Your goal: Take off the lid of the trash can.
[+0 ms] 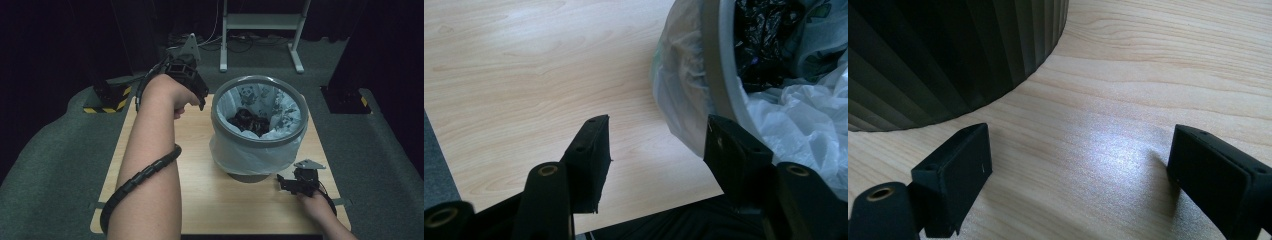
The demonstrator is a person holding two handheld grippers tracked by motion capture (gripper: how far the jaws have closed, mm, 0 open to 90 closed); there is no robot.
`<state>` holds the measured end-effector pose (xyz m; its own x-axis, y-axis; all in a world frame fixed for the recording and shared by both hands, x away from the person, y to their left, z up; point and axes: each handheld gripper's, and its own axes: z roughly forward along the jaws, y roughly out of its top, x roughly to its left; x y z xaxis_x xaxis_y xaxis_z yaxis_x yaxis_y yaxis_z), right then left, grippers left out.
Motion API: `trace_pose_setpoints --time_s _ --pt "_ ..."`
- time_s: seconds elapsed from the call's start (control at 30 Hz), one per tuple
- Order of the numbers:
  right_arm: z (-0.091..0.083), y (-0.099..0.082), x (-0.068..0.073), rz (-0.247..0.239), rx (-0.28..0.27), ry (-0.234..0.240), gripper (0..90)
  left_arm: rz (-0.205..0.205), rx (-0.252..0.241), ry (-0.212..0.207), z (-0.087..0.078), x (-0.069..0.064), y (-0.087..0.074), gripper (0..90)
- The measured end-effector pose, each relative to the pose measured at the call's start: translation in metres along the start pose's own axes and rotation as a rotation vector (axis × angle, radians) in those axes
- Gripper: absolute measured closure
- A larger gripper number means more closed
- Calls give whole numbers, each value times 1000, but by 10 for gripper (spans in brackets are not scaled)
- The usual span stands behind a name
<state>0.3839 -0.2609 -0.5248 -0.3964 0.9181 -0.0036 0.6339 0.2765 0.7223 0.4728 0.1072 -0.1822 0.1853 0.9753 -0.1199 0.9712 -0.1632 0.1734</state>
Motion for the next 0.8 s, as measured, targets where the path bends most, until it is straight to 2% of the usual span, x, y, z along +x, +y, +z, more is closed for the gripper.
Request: trace_pose_setpoints --time_s 0.27,0.43,0.8 --pt "0 0 0 -5 -1 1 103 30 12 16 6 -17 9 441" --pt "0 0 0 -7 0 2 103 63 8 9 9 -29 13 448" --pt "0 0 0 -8 0 3 102 83 -4 42 15 -45 23 464"
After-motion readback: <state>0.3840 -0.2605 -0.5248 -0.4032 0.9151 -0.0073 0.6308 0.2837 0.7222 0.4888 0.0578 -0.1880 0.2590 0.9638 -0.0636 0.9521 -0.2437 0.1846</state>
